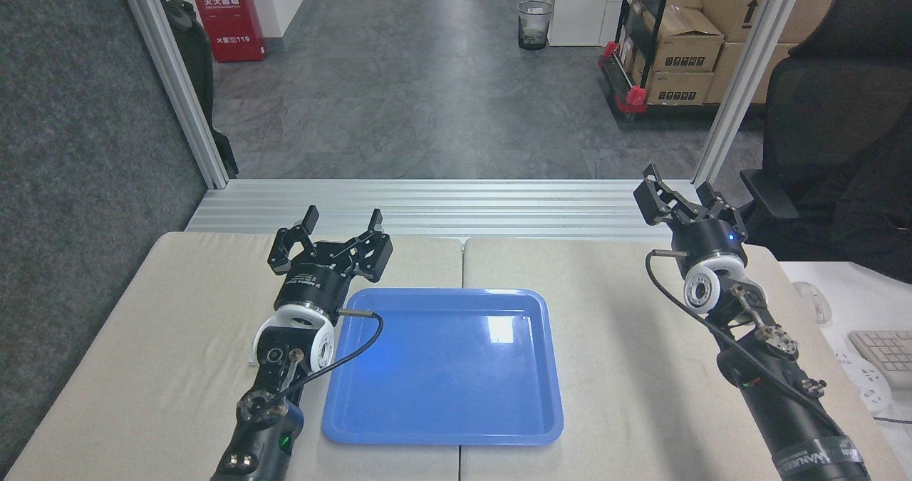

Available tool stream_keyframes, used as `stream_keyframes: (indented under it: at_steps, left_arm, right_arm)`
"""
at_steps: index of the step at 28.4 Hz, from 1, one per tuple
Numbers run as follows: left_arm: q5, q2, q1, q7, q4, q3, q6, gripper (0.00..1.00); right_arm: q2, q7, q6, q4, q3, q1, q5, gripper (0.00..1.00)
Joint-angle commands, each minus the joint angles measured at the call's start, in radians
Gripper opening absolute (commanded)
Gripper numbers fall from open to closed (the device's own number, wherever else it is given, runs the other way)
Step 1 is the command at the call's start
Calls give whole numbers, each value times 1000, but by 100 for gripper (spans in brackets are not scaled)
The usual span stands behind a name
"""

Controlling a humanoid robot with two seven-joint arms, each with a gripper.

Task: Pick up switch part and place in tray

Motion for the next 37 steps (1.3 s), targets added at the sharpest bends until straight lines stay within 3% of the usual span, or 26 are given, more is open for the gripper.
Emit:
stream_keyframes:
  at_steps: [1, 5, 28, 31, 37]
  left_arm:
    - [2, 9, 3, 3, 7, 1, -4, 100]
    - [3, 45, -10, 5, 16, 2, -6, 100]
    - [2, 42, 3, 25, 13, 2, 2, 100]
    - [2, 62, 29, 26, 24, 8, -1, 100]
    - [3, 173, 99, 29, 33, 10, -12, 100]
  right_arm:
    - [0, 0, 0, 0, 0, 1, 0, 99]
    - [0, 0, 0, 0, 0, -1, 0, 99]
    - [0, 0, 0, 0, 0, -1, 0, 99]
    - [0, 0, 0, 0, 0, -1, 0, 99]
    - [0, 0, 0, 0, 0, -1, 0, 99]
